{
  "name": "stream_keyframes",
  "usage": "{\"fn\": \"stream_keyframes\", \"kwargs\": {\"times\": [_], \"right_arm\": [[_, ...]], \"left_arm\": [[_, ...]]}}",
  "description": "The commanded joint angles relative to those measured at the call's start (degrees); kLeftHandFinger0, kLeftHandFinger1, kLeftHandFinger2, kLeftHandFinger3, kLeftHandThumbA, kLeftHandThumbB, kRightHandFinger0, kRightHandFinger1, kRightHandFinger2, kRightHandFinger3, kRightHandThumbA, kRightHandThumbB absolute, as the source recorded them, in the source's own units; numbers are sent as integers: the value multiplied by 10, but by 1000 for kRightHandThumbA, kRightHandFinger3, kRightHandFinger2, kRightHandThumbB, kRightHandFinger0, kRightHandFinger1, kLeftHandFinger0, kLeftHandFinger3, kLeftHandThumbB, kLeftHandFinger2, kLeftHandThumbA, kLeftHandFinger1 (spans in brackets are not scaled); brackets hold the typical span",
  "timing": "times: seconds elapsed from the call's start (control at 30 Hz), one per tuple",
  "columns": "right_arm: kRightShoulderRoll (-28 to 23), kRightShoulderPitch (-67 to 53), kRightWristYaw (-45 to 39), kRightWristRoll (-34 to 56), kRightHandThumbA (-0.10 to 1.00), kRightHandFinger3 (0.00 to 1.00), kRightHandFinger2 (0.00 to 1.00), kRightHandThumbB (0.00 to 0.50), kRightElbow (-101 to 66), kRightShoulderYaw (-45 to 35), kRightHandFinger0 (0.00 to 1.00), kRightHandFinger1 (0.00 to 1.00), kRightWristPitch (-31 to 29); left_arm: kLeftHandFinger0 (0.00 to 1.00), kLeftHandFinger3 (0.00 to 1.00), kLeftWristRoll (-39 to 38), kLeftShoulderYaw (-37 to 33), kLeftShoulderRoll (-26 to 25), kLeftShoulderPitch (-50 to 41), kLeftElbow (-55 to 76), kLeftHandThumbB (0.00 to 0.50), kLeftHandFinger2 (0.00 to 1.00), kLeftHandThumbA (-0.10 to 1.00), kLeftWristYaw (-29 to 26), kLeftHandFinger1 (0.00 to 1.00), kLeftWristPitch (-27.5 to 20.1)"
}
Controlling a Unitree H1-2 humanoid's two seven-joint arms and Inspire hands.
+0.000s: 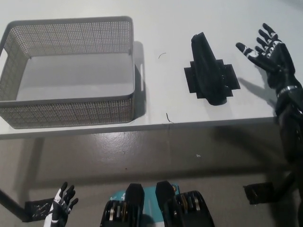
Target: Use the right hand to push the pencil case on the right hand side to the container on the left side
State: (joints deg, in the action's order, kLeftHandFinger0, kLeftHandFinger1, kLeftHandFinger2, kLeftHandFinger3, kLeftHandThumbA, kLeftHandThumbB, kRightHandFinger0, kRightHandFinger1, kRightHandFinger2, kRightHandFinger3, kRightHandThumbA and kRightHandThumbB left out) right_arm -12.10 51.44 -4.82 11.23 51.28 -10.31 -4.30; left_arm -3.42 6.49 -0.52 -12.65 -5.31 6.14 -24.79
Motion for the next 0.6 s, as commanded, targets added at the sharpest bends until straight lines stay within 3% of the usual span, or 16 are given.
{"fn": "stream_keyframes", "kwargs": {"times": [0.0,0.33,0.57], "right_arm": [[-9,68,-25,24,1000,1000,1000,180,53,-15,1000,1000,-51],[20,149,-45,27,1000,1000,1000,242,213,-19,1000,1000,-55],[46,164,-47,23,1000,1000,1000,235,266,-19,1000,1000,-62]], "left_arm": [[1000,1000,-8,4,2,-6,22,204,1000,1000,14,1000,-21],[1000,1000,-14,2,5,-14,33,221,1000,1000,27,1000,-21],[1000,1000,-12,2,7,-11,41,238,1000,1000,28,1000,-21]]}}
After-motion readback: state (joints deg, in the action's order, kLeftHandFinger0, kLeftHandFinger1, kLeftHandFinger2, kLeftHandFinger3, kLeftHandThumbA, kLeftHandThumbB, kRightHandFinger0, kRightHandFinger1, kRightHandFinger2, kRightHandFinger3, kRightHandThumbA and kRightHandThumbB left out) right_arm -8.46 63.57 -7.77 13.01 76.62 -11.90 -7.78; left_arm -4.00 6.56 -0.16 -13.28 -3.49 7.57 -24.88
